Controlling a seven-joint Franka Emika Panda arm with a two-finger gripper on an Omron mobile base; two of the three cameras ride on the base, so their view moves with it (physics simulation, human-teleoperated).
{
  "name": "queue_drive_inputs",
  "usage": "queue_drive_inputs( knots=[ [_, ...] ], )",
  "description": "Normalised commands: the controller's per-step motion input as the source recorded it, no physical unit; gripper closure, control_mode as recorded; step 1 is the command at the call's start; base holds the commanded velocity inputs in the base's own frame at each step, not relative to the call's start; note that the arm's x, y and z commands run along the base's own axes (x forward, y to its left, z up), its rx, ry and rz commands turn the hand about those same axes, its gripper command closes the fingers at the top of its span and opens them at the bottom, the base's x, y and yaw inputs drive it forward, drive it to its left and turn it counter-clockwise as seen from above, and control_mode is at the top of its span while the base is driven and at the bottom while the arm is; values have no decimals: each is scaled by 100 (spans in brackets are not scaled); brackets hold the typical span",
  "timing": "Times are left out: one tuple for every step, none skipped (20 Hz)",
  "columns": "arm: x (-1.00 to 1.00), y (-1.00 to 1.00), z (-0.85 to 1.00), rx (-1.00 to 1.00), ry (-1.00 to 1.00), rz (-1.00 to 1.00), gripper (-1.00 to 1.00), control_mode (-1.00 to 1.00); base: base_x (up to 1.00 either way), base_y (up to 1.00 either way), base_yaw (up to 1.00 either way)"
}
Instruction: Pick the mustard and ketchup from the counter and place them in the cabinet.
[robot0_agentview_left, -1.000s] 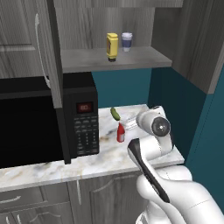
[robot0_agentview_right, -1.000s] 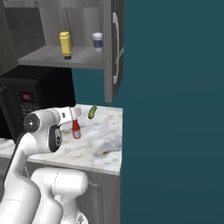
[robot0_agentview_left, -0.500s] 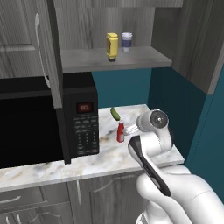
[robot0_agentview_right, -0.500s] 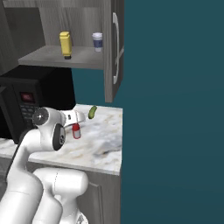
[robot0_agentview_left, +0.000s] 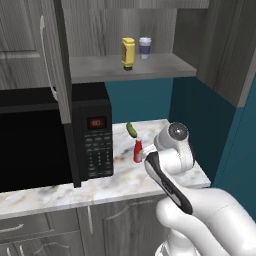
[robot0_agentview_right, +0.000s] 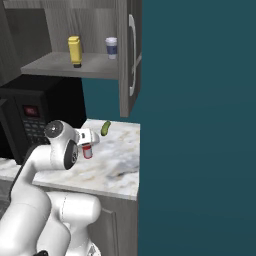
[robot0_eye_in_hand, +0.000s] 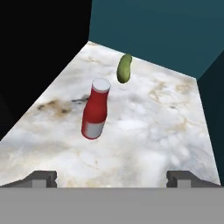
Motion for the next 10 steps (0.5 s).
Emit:
queue_drive_inputs(
  knots=[
    [0,0,-19,9,0,0,-100,-100,0,0,0],
    [0,0,-21,10,0,0,-100,-100,0,0,0],
    [0,0,-20,9,0,0,-100,-100,0,0,0],
    [6,0,-19,8,0,0,-100,-100,0,0,0],
    [12,0,-18,8,0,0,-100,-100,0,0,0],
    [15,0,-18,8,0,0,-100,-100,0,0,0],
    [19,1,-18,8,0,0,-100,-100,0,0,0],
    [22,3,-18,8,0,0,-100,-100,0,0,0],
    [25,7,-21,7,0,0,-100,-100,0,0,0],
    [28,9,-21,6,0,0,-100,-100,0,0,0]
  ],
)
